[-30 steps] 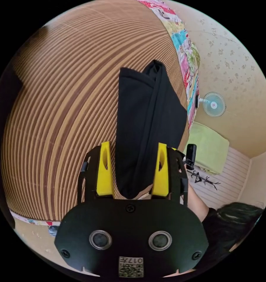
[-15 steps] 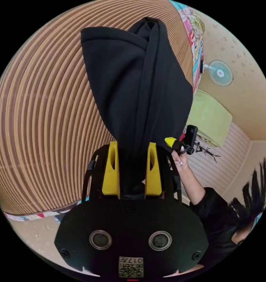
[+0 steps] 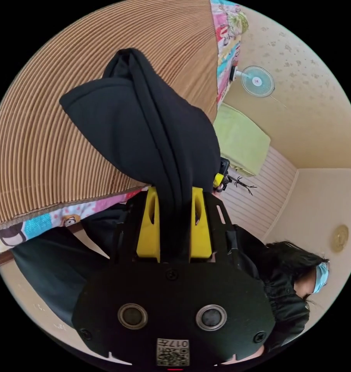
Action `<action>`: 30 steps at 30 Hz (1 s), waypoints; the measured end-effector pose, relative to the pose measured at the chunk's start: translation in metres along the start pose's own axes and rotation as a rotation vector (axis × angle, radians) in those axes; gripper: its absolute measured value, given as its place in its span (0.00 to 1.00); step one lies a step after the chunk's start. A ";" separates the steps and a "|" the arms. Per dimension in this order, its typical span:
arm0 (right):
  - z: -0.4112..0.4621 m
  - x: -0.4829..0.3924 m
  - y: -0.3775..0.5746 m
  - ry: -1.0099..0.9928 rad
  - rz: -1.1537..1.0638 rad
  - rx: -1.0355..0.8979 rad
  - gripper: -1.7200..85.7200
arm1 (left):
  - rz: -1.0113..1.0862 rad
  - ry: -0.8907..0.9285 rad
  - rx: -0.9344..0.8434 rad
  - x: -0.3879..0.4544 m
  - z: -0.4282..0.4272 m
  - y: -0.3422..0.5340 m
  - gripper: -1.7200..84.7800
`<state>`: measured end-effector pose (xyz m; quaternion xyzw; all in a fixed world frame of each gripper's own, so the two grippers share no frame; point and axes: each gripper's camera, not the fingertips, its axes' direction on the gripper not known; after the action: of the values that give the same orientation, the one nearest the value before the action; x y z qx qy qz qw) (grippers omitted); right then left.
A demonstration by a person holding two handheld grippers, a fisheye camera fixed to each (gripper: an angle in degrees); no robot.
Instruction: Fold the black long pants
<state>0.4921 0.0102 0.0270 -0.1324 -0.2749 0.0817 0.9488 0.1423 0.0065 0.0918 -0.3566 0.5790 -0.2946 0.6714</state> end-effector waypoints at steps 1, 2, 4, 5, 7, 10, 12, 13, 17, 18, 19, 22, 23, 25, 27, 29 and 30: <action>-0.011 -0.006 0.010 0.003 -0.019 0.029 0.16 | 0.028 -0.010 -0.010 0.012 0.006 -0.002 0.16; -0.017 -0.009 0.014 0.006 -0.030 0.042 0.16 | 0.042 -0.016 -0.017 0.018 0.010 -0.004 0.16; -0.040 -0.021 0.035 0.032 -0.075 0.091 0.16 | 0.091 -0.043 -0.052 0.042 0.027 -0.010 0.16; -0.046 -0.024 0.041 0.043 -0.086 0.102 0.16 | 0.103 -0.051 -0.062 0.047 0.033 -0.012 0.16; -0.070 -0.036 0.066 0.078 -0.130 0.154 0.16 | 0.151 -0.071 -0.104 0.068 0.058 -0.017 0.16; -0.103 -0.047 0.100 0.093 -0.167 0.240 0.16 | 0.219 -0.079 -0.145 0.097 0.097 -0.022 0.16; -0.126 -0.054 0.122 0.101 -0.183 0.293 0.16 | 0.273 -0.091 -0.168 0.118 0.124 -0.024 0.16; -0.142 -0.061 0.136 0.116 -0.197 0.324 0.16 | 0.304 -0.094 -0.184 0.132 0.144 -0.025 0.16; -0.194 -0.098 0.176 0.226 -0.263 0.403 0.16 | 0.392 -0.067 -0.223 0.180 0.212 -0.026 0.16; -0.211 -0.115 0.191 0.279 -0.287 0.425 0.16 | 0.428 -0.054 -0.236 0.198 0.237 -0.024 0.16; -0.227 -0.132 0.207 0.333 -0.311 0.448 0.16 | 0.462 -0.041 -0.251 0.215 0.262 -0.021 0.16; -0.259 -0.159 0.244 0.436 -0.302 0.480 0.16 | 0.519 -0.062 -0.301 0.247 0.323 -0.008 0.16; -0.264 -0.159 0.249 0.457 -0.283 0.486 0.16 | 0.523 -0.088 -0.311 0.251 0.334 -0.005 0.17; -0.281 -0.137 0.265 0.561 -0.043 0.530 0.17 | 0.496 -0.253 -0.354 0.246 0.374 0.008 0.17; -0.282 -0.097 0.269 0.688 0.273 0.523 0.17 | 0.469 -0.396 -0.400 0.222 0.392 0.019 0.16; -0.265 -0.052 0.268 0.845 0.520 0.460 0.17 | 0.416 -0.513 -0.407 0.189 0.391 0.031 0.15; -0.248 -0.026 0.265 0.901 0.601 0.429 0.17 | 0.383 -0.566 -0.390 0.166 0.381 0.037 0.14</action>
<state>0.5834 0.2049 -0.2663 -0.0314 0.2282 0.3370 0.9129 0.5436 -0.0538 -0.0042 -0.4301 0.4723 0.0615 0.7669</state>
